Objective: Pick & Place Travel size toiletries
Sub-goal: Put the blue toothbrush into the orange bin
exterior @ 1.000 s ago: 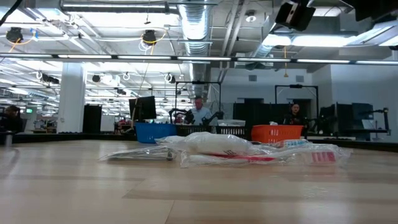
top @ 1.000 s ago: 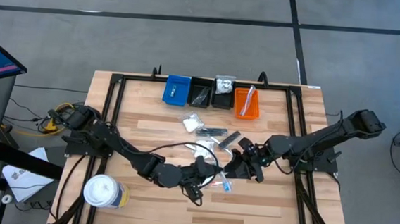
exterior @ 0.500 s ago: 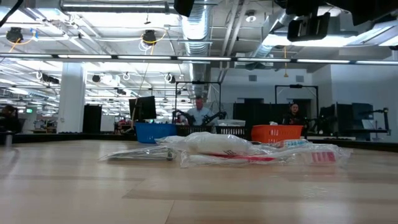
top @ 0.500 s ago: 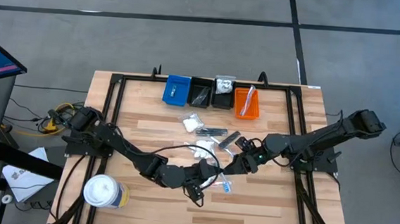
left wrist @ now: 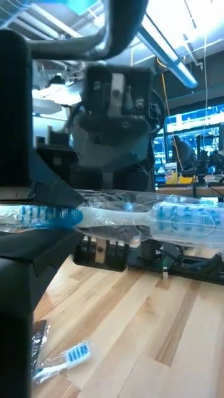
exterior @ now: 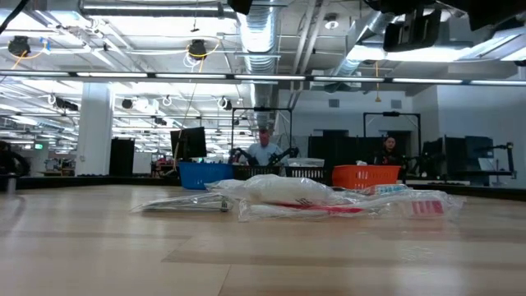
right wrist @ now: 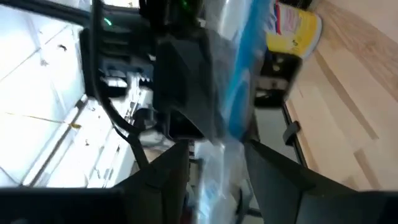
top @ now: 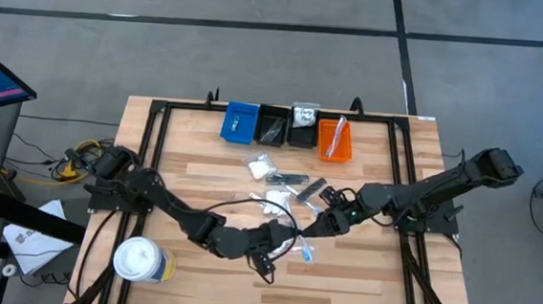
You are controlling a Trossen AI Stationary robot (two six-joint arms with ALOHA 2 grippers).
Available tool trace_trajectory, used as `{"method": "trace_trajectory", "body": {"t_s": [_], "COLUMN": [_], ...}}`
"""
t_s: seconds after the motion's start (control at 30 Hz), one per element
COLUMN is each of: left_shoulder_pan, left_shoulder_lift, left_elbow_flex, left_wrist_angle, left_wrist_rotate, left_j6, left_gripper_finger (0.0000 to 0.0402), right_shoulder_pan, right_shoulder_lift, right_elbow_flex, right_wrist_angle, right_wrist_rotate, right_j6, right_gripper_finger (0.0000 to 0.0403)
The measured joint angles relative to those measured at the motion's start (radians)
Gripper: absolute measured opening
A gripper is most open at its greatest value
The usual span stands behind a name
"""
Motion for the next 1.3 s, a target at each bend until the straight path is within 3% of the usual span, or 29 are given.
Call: {"method": "trace_trajectory", "body": {"t_s": [0.43,0.63,0.8,1.3], "left_shoulder_pan": [-0.004,0.001,0.007,0.008], "left_shoulder_lift": [-0.007,-0.011,-0.012,-0.008], "left_elbow_flex": [0.007,0.009,0.01,0.007], "left_wrist_angle": [0.038,0.042,0.035,0.025], "left_wrist_rotate": [0.022,0.028,0.036,0.064], "left_j6": [-0.006,-0.043,-0.058,-0.085], "left_gripper_finger": [0.0032,0.0032,0.0032,0.0032], "right_shoulder_pan": [0.052,0.031,0.031,0.025], "right_shoulder_lift": [0.001,0.002,0.003,0.001], "right_elbow_flex": [-0.004,-0.006,-0.006,-0.005], "right_wrist_angle": [0.028,0.089,0.105,0.138], "right_wrist_rotate": [0.04,0.038,0.038,0.038], "right_j6": [-0.082,-0.138,-0.161,-0.173], "right_gripper_finger": [0.0231,0.0238,0.0215,0.0091]}}
